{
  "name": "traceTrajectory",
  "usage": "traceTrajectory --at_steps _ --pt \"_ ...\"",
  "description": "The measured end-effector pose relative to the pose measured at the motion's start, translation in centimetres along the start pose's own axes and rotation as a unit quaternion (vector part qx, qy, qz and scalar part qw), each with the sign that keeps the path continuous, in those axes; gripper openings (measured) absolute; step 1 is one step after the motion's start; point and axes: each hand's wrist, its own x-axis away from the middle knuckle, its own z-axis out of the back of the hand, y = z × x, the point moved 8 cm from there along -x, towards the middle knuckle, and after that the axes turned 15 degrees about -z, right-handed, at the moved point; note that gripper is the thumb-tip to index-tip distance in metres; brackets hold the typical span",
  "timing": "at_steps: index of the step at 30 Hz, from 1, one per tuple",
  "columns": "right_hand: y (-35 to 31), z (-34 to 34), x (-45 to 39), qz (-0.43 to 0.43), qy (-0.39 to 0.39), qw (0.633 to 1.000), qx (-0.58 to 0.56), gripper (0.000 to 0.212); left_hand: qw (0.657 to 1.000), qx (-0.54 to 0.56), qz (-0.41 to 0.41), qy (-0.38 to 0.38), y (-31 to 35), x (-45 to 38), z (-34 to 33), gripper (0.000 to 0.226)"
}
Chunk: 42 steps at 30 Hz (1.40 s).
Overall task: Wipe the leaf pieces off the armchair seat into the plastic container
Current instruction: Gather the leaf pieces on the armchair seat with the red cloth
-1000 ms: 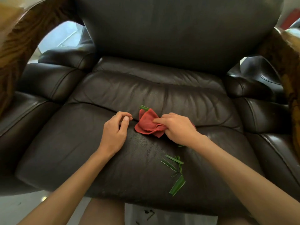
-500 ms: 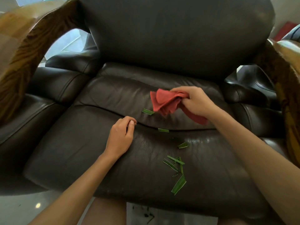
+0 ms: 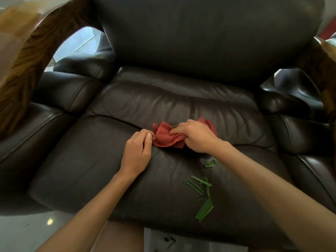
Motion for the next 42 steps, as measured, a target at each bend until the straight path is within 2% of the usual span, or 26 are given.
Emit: traceTrajectory --at_steps 5,8,10,15,18,21,24,27,32,34,36,38,40,42 --pt "2.1 0.5 3.5 -0.086 -0.082 0.987 -0.110 0.055 1.000 -0.004 -0.004 0.006 0.1 0.0 0.1 0.034" --pt "3.8 2.2 4.6 -0.110 -0.120 0.972 -0.168 0.056 1.000 -0.010 -0.005 0.005 0.1 0.0 0.0 0.034" --pt "4.5 4.4 4.3 -0.111 -0.081 0.974 -0.178 0.056 1.000 -0.015 -0.003 0.004 0.0 0.0 0.0 0.030" --pt "4.5 9.1 0.4 -0.093 0.101 0.962 -0.237 0.057 1.000 -0.023 -0.003 -0.001 0.0 0.1 0.0 0.027" --pt "1.8 8.5 -2.5 -0.045 0.129 0.972 -0.190 0.060 1.000 -0.016 -0.006 0.007 0.0 0.2 0.0 0.029" --pt "-2.2 4.5 -4.4 0.023 0.059 0.994 -0.088 0.063 0.999 -0.019 -0.004 0.032 0.1 0.4 0.6 0.034" --pt "-3.9 0.5 -3.9 0.063 0.006 0.998 0.015 0.057 0.996 -0.036 0.012 0.079 0.2 0.4 1.9 0.035" --pt "-2.3 -0.1 -2.4 0.060 0.012 0.997 0.054 0.052 0.996 -0.047 0.007 0.069 0.6 0.4 1.9 0.039" --pt "0.3 0.4 1.1 0.019 -0.020 0.995 0.091 0.051 0.997 -0.045 0.004 0.061 0.9 0.4 1.9 0.044" --pt "1.8 0.6 2.5 -0.028 -0.045 0.997 0.057 0.051 0.997 -0.052 0.005 0.057 0.9 0.4 1.8 0.040" --pt "3.8 1.4 4.2 -0.099 -0.096 0.989 -0.056 0.053 0.997 -0.057 0.005 0.054 0.9 0.4 1.7 0.036" --pt "5.5 2.8 5.6 -0.151 -0.108 0.968 -0.171 0.056 0.996 -0.065 0.004 0.057 0.7 0.5 1.7 0.034" --pt "6.3 4.8 6.0 -0.159 -0.062 0.965 -0.200 0.054 0.996 -0.070 0.001 0.058 0.4 0.5 1.6 0.034" --pt "6.7 6.9 5.5 -0.147 0.008 0.973 -0.180 0.048 0.996 -0.079 0.000 0.048 0.4 0.4 1.4 0.032"
